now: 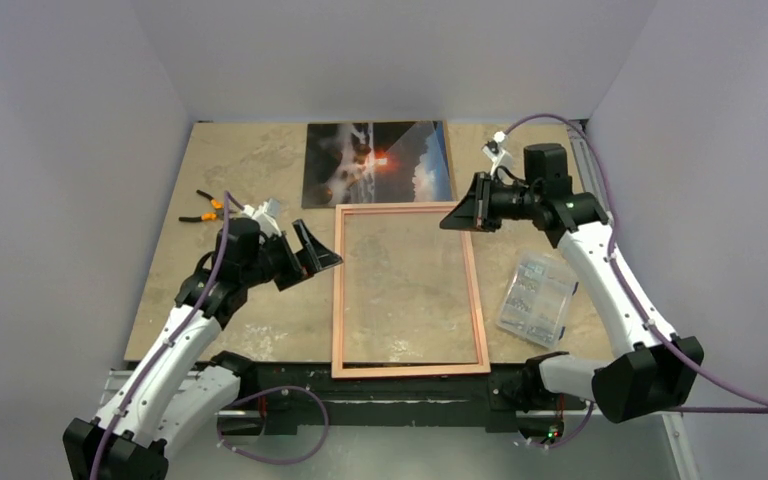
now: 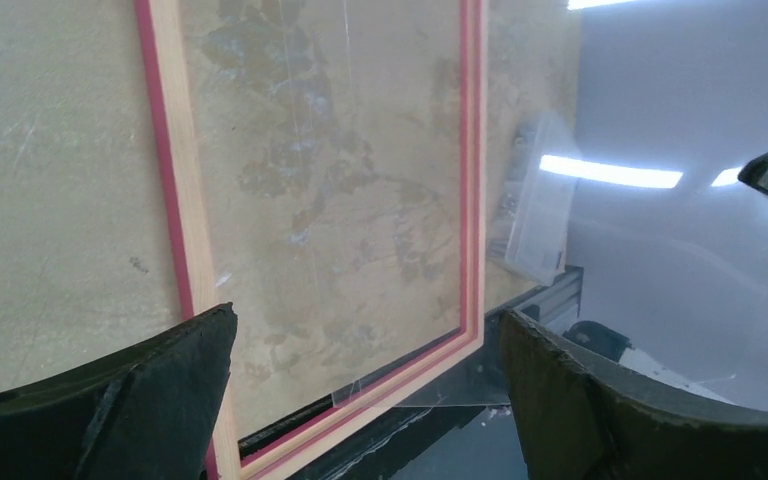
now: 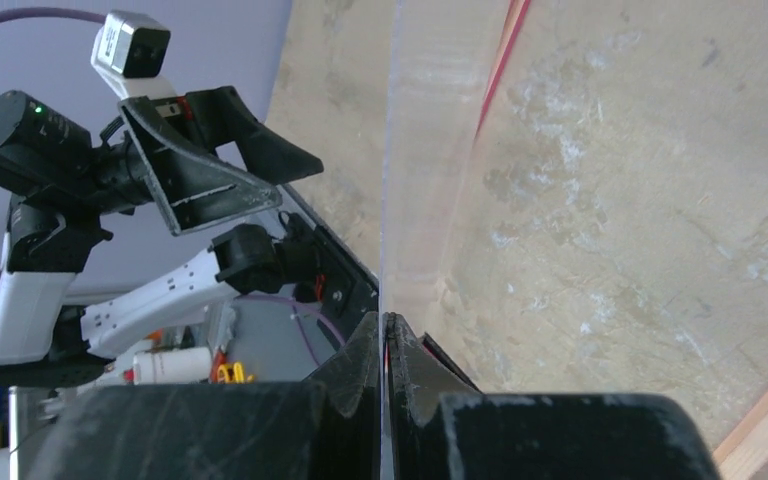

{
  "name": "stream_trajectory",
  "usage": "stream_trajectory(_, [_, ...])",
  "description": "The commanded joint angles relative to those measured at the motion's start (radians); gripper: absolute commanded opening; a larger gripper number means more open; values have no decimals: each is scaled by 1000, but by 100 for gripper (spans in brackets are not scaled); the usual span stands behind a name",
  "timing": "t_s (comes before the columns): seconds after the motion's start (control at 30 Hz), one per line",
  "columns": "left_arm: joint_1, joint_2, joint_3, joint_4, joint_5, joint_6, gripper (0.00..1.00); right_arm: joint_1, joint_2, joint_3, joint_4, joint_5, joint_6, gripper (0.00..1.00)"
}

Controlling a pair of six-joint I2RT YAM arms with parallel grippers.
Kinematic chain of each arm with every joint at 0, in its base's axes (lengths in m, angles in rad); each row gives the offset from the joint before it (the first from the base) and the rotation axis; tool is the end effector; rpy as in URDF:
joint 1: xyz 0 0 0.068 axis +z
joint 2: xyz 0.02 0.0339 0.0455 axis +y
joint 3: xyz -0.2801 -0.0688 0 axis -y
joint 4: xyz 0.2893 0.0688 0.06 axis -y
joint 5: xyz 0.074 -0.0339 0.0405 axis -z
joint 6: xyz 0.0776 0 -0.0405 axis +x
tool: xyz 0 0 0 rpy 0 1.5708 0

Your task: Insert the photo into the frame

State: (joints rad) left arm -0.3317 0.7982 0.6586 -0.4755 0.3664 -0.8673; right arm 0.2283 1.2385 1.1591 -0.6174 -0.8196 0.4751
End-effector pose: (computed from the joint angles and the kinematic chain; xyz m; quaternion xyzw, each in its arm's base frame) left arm 0.2169 -0.1041 0.2487 -0.1502 0.8642 -0.3887 0.2820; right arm 0.2980 0.1275 0.3337 -0.0651 0.8454 0.4726 0.2401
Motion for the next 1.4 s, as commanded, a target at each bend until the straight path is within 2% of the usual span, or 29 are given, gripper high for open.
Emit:
stream_trajectory(0.0, [8,16,102,-25,67,47,100,-3,-4,222,-173,84,-49,0])
stream_trajectory(0.1, [8,29,122,-28,79,37,100,-4,21,356,-291,183,-84,0])
stream_trajectory(0.27, [8,41,144,-66,72,36,100,-3,83,582,-513,436,-147,0])
stream_trajectory(0.4, [0,56,147,-58,78,10,100,-1,118,706,-588,560,-166,0])
stream_trajectory(0.53, [-38,85,175,-37,67,-2,100,0,151,761,-632,666,-179,0])
stream_trajectory(0.67, [-61,124,211,-45,62,5,100,0,148,750,-627,764,-187,0])
stream_trajectory(0.8, [-74,150,200,-27,66,-2,100,36,112,682,-564,765,-188,0])
stream_trajectory(0.87, [-78,155,187,-20,66,-8,100,87,95,649,-525,755,-200,0])
stream_trajectory(1.03, [-78,155,170,-12,61,-19,100,270,92,630,-494,873,-208,0])
stream_trajectory(1.37, [-78,126,167,-30,31,-45,100,442,-4,410,-362,924,-170,0])
